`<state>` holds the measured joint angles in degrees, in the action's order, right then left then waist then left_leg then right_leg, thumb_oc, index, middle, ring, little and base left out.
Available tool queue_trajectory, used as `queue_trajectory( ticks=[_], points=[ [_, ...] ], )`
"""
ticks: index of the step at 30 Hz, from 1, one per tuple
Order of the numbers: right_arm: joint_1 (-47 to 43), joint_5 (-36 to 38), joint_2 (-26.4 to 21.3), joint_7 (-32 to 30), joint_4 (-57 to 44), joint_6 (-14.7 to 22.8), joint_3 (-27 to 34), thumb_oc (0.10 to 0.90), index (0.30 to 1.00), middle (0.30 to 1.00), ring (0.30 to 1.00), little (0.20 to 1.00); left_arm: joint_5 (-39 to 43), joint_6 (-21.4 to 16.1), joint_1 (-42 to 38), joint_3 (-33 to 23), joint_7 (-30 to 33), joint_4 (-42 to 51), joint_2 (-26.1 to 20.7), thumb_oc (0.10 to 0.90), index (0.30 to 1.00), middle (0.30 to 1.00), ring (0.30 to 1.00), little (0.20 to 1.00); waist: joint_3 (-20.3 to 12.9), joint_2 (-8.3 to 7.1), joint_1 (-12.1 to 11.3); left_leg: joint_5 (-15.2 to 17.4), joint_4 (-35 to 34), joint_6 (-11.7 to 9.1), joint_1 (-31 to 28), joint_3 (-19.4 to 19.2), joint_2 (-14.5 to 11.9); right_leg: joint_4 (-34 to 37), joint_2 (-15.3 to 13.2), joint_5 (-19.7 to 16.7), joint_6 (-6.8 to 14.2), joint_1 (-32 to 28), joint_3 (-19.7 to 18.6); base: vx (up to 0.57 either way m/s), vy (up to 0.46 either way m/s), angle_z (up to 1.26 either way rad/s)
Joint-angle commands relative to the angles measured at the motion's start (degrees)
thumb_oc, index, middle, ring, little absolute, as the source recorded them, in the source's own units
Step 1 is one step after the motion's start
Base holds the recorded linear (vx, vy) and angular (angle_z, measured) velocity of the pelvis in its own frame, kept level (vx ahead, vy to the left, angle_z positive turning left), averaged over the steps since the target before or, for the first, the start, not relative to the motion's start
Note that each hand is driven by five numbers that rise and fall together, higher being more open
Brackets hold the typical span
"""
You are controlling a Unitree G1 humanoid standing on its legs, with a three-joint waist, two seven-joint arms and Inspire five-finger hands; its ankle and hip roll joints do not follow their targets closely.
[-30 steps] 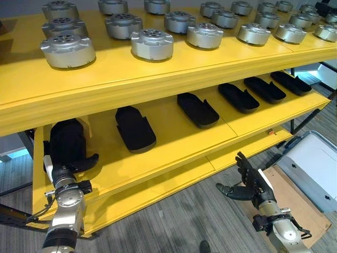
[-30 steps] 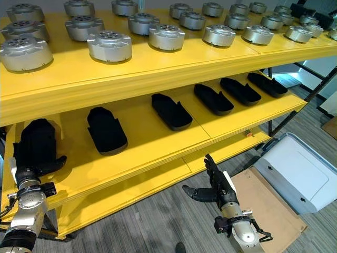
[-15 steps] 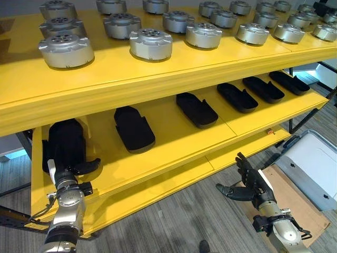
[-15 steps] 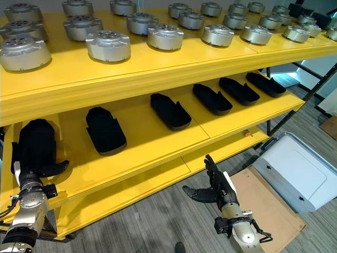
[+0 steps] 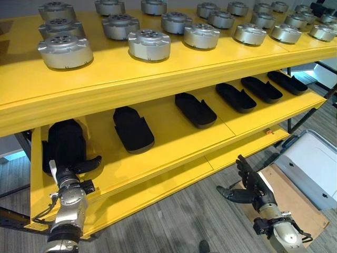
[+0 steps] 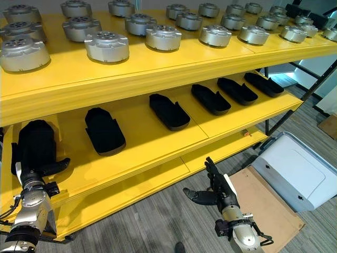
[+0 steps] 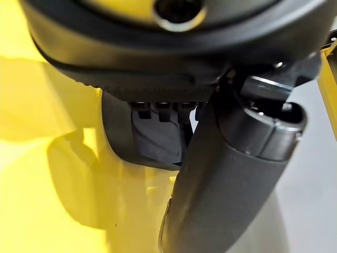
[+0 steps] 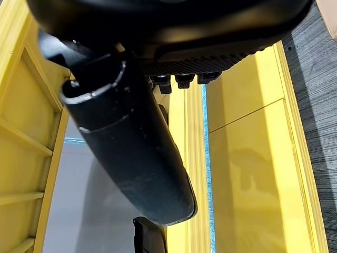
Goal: Move parts from the plastic box to the shelf.
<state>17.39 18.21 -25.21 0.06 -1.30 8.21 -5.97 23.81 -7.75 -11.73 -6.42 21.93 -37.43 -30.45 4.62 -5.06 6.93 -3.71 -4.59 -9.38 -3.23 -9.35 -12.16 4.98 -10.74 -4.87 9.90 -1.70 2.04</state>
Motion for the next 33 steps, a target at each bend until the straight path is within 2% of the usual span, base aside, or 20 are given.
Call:
queue_trajectory(
  ticks=[1, 33],
  points=[
    [-4.3, 0.9, -2.2, -1.4, -4.6, 6.1, 3.9, 0.9, 1.0, 1.0, 1.0, 1.0, 1.2, -4.4, -8.6, -0.7, -0.8, -0.8, -0.7, 0.9, 1.0, 1.0, 1.0, 1.0, -0.6, 0.2, 0.1, 3.9, -0.4, 2.4, -3.6, -0.6, -0.7, -1.1, -1.2, 4.1, 0.2, -3.1, 0.0, 0.0, 0.0, 0.0],
    [-4.4, 0.9, -2.2, -1.4, -4.1, 5.8, 3.7, 0.9, 1.0, 1.0, 1.0, 1.0, 3.2, -5.3, -9.1, -0.8, -0.5, 0.7, 0.1, 0.9, 1.0, 1.0, 1.0, 1.0, -0.8, 0.4, 0.2, 4.1, -0.4, 2.5, -3.7, -0.5, -0.3, -1.1, -1.3, 4.2, 0.1, -3.4, 0.1, 0.0, 0.0, 0.0]
  ],
)
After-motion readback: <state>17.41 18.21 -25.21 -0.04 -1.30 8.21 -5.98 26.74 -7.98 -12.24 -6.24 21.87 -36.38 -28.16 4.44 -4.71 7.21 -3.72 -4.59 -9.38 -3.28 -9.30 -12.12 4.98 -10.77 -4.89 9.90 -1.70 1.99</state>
